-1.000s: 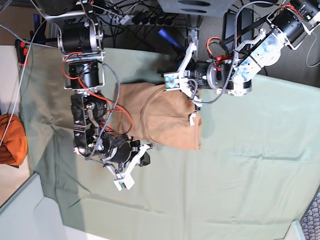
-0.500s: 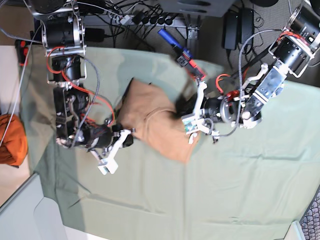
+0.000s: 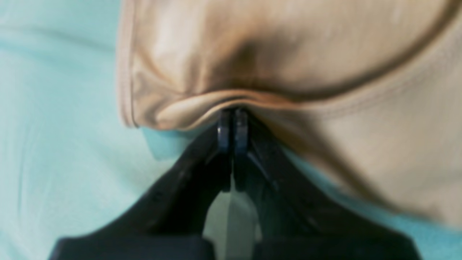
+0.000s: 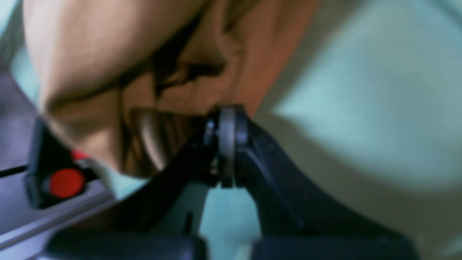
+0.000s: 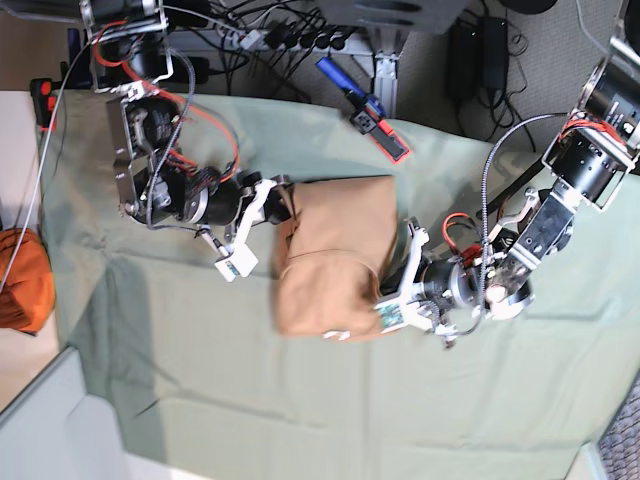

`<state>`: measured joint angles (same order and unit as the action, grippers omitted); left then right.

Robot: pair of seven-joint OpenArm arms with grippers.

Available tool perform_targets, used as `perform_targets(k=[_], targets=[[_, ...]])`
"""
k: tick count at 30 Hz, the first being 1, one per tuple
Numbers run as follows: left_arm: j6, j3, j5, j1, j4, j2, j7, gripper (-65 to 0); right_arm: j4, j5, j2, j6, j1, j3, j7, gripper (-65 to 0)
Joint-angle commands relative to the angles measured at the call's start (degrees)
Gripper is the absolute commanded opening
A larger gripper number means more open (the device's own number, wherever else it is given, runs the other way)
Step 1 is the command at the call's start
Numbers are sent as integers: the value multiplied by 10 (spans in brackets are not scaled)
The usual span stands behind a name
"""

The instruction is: Fold the T-shirt properly

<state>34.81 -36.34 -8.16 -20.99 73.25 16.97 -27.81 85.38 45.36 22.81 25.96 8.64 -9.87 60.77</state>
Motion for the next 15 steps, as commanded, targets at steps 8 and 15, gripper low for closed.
perform_targets(k=[8, 15], targets=[[-38, 14, -31, -22, 27, 10, -39, -650, 26, 5, -14, 68, -12, 56, -4, -650], [-21, 144, -183, 22, 196, 108, -149, -650, 56, 12, -12, 69, -36, 165, -3, -650]])
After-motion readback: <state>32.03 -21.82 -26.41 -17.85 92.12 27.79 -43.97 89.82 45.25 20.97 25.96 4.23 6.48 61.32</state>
